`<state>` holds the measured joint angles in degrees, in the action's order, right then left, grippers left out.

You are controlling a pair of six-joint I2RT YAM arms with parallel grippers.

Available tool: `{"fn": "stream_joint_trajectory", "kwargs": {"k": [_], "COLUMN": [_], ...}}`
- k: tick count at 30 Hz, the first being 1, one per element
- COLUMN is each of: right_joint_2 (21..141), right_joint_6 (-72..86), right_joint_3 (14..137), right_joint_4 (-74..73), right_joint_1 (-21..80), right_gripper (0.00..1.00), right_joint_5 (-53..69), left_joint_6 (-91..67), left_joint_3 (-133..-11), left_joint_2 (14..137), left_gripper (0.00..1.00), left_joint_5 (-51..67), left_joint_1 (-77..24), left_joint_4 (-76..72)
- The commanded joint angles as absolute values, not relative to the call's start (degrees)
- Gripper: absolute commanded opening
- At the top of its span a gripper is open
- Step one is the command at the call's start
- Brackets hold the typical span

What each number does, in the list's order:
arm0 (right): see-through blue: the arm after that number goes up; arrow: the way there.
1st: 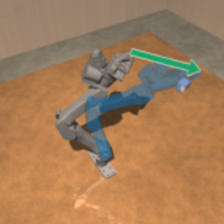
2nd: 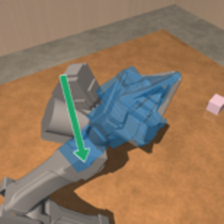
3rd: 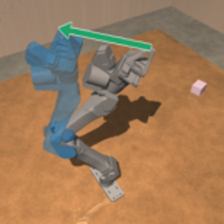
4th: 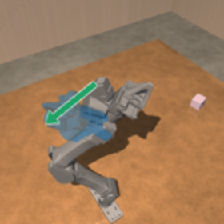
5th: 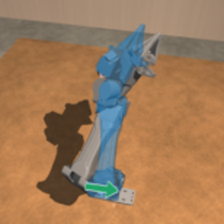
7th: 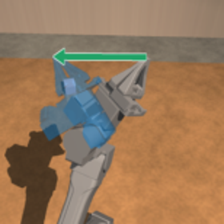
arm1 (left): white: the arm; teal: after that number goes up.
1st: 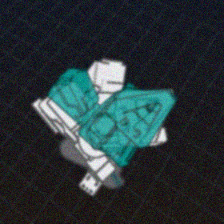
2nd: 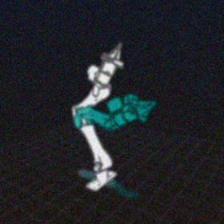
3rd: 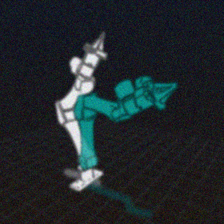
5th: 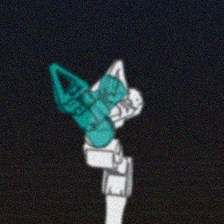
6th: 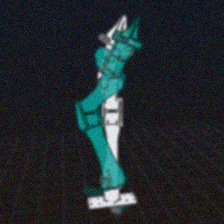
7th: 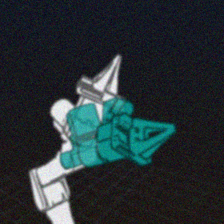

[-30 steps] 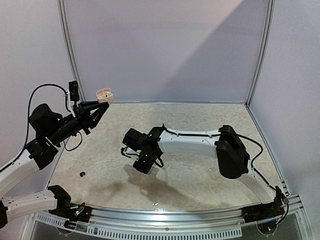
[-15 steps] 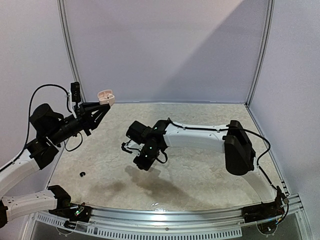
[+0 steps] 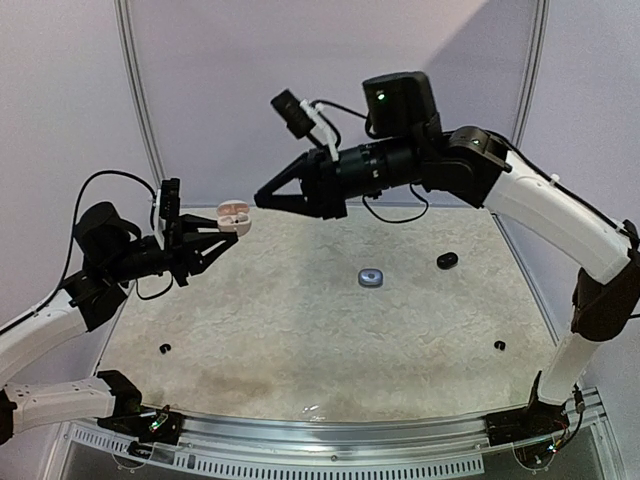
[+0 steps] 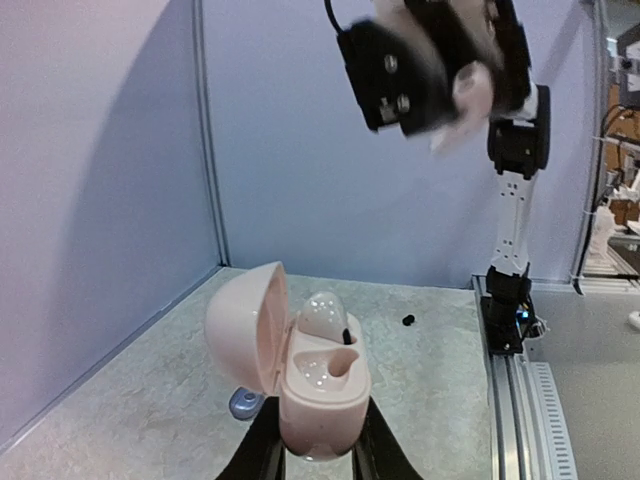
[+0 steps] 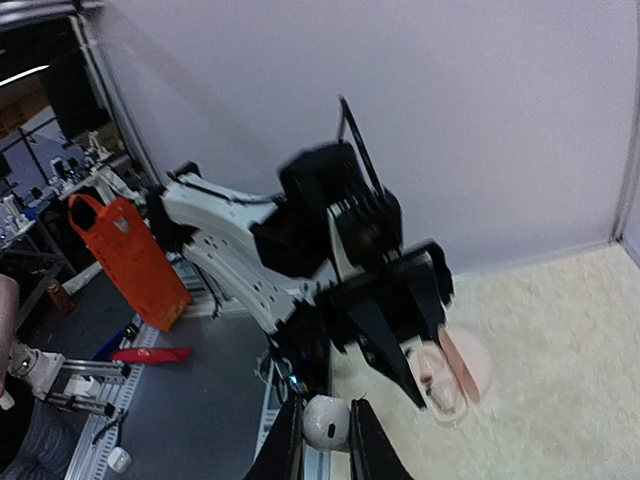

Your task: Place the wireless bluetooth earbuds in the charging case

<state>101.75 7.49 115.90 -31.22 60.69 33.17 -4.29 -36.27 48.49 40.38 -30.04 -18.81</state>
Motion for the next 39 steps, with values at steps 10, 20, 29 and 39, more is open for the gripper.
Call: {"fn": "stream_joint_trajectory", "kwargs": {"k": [10,20,29,39], "right_joint_2": [110.4,109.1,107.3,107.9], "right_joint_6": [18.5,14.5,10.5,8.9], "right_joint_3": [123.3,123.1,122.6,122.7], "right_joint_4": [-15.9,-22.5,-28.1,-31.1], "right_joint_1": [62.6,62.6,62.6,62.5], "right_gripper": [0.0,0.0,0.0,0.0], "right_joint_5": [47.3,44.1,40.2,38.4], "left_joint_6": [2.7,1.2,3.1,3.4], "left_joint_3": [-45.4,-46.2,-47.3,-47.8], "left_joint_2": [54.6,55.2,55.4,55.3], "left_gripper": [0.0,0.0,0.0,0.0], "left_joint_5": [56.5,57.3,57.8,57.6], "left_joint_1": [-32.6,-32.8,-32.8,-32.9], "left_joint_4": [-21.9,-22.0,-19.5,-18.7]}}
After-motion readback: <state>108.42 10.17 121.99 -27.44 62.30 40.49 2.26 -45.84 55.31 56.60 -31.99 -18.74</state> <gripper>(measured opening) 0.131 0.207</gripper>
